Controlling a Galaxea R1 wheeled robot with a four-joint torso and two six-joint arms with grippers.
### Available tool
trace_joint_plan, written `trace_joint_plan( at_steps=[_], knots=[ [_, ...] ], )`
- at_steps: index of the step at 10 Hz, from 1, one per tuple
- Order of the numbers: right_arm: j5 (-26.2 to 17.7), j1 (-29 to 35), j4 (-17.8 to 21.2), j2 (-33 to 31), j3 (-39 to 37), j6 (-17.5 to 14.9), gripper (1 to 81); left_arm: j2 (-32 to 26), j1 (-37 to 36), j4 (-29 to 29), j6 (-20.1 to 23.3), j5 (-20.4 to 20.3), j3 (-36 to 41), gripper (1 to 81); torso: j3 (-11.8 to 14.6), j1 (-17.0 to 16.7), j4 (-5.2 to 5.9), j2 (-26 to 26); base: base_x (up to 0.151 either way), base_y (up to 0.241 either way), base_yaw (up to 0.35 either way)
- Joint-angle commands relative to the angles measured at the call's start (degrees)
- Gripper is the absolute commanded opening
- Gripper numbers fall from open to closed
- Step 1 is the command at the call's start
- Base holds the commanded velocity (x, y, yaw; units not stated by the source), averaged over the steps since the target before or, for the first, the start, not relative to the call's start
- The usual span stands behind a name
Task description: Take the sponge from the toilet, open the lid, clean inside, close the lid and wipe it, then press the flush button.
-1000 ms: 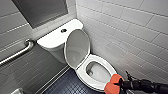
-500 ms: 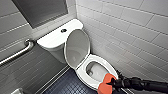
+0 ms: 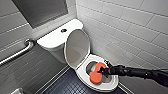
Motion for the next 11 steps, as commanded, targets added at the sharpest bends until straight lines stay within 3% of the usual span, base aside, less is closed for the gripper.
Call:
trace_joint_plan(
  at_steps=[1,2,3,4,5,8,9,10,11],
  knots=[
    [-2.4,9.1,-1.9,3.8,-2.9,-0.3,1.0,-0.4,2.4,-0.2,0.0,2.1,1.0,81.1,0.0,0.0,0.0,0.0,0.0,0.0,0.0],
    [-1.7,9.2,-2.5,4.1,-3.0,-0.3,1.0,-0.5,2.4,-0.3,0.0,2.1,1.0,81.1,0.0,0.0,2.15,0.0,0.0,0.0,0.0],
    [-1.3,9.3,-2.6,4.4,-2.8,-0.2,1.0,-0.5,2.4,-0.3,0.0,2.1,1.0,81.1,0.0,0.0,5.54,0.0,0.0,0.0,0.0],
    [-1.2,9.3,-2.7,4.9,-2.8,-0.3,1.0,-0.5,2.4,-0.4,0.0,2.1,1.0,81.1,0.0,0.0,5.97,0.0,0.0,0.0,0.0],
    [-1.1,9.4,-3.5,5.6,-2.8,-0.2,1.0,-0.5,2.4,-0.4,0.0,2.1,1.0,81.1,0.0,0.0,7.17,0.0,0.0,0.0,0.0],
    [-0.1,8.7,-4.4,7.3,-5.1,0.6,1.0,-0.7,2.4,-0.5,-0.1,2.1,1.0,81.1,0.0,0.0,13.05,0.0,0.0,0.0,0.0],
    [1.1,7.1,-4.2,7.6,-6.5,1.2,1.0,-0.7,2.5,-0.5,-0.1,2.1,1.0,81.1,0.0,0.0,9.6,0.0,0.0,0.0,0.0],
    [2.6,5.3,-4.0,7.6,-8.4,4.3,1.0,-0.7,2.4,-0.6,-0.1,2.1,1.0,81.1,0.0,0.0,11.45,0.0,0.0,0.0,0.0],
    [4.9,3.6,-4.4,7.0,-9.5,8.5,1.0,-0.7,2.5,-0.5,-0.1,2.1,1.0,81.1,0.0,0.0,12.46,0.0,0.0,0.0,0.0]
  ],
)
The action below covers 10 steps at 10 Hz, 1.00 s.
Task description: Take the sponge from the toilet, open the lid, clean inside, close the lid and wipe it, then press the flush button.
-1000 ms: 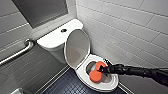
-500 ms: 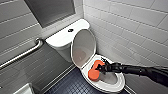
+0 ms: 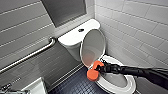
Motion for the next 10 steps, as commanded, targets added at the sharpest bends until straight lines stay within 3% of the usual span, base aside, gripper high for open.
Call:
trace_joint_plan(
  at_steps=[1,3,5,10],
  knots=[
    [5.8,3.0,-1.5,-0.1,-0.7,7.7,1.0,-0.7,2.4,-0.4,0.0,2.5,1.0,81.1,0.0,0.0,0.02,0.0,0.0,0.0,0.0],
    [8.2,1.1,-2.0,-1.3,0.0,7.6,1.0,-0.8,2.4,-0.4,0.0,2.5,1.0,81.1,0.0,0.0,-0.02,0.0,0.0,0.0,0.0],
    [7.2,0.3,-4.3,-3.8,4.0,7.7,1.0,-0.6,2.4,-0.1,0.0,2.5,1.0,81.1,0.0,0.0,-0.02,0.0,0.0,0.0,0.0],
    [4.6,-3.3,-5.7,-12.3,13.4,7.6,1.0,-0.7,2.4,0.2,0.0,2.4,1.1,81.1,0.0,0.0,-0.02,0.0,0.0,0.0,0.0]
  ],
)
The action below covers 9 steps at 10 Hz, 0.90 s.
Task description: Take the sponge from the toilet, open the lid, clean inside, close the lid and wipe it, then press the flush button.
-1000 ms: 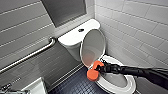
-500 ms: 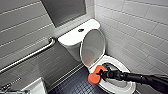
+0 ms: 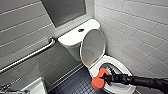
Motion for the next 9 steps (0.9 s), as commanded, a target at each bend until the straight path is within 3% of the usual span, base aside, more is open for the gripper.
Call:
trace_joint_plan(
  at_steps=[1,9],
  knots=[
    [-3.7,3.3,-3.0,-4.7,8.4,0.2,1.0,-0.9,2.4,0.1,0.0,2.4,1.1,81.1,0.0,0.0,0.0,0.0,0.0,0.0,0.0],
    [-3.6,-4.6,-5.2,-23.9,20.8,0.4,1.0,-1.0,2.4,0.4,0.2,2.4,1.5,81.1,0.0,0.0,0.0,0.0,0.0,0.0,0.0]
  ],
)
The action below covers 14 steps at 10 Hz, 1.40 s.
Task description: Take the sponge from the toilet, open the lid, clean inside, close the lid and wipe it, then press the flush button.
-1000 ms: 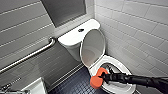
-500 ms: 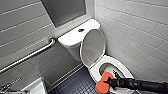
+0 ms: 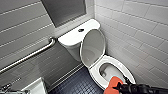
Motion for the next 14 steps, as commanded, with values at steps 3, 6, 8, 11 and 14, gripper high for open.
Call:
trace_joint_plan(
  at_steps=[3,6,8,11,14],
  knots=[
    [-2.4,0.1,-2.2,-12.0,8.1,0.6,1.0,-0.9,2.4,0.4,0.5,2.4,1.4,81.1,0.0,0.0,0.0,0.0,0.0,0.0,0.0],
    [-3.1,4.3,-2.6,-17.0,14.0,0.6,1.0,-0.9,2.4,0.3,1.1,1.7,1.3,81.1,0.0,0.0,0.02,0.0,0.0,0.0,0.0],
    [-3.5,9.6,-2.9,-13.8,16.1,0.6,1.0,-1.5,2.4,0.3,1.1,0.3,1.1,81.1,0.0,0.0,0.02,0.0,0.0,0.0,0.0],
    [-13.1,18.5,-1.9,0.4,13.1,0.9,1.0,-1.8,2.4,0.1,1.1,0.0,1.0,81.1,0.0,0.0,0.02,0.0,0.0,0.0,0.0],
    [-12.2,19.7,-1.8,12.3,1.8,2.1,1.0,-1.9,2.4,-0.2,1.1,0.0,1.0,81.1,0.0,0.0,0.02,0.0,0.0,0.0,0.0]
  ],
)
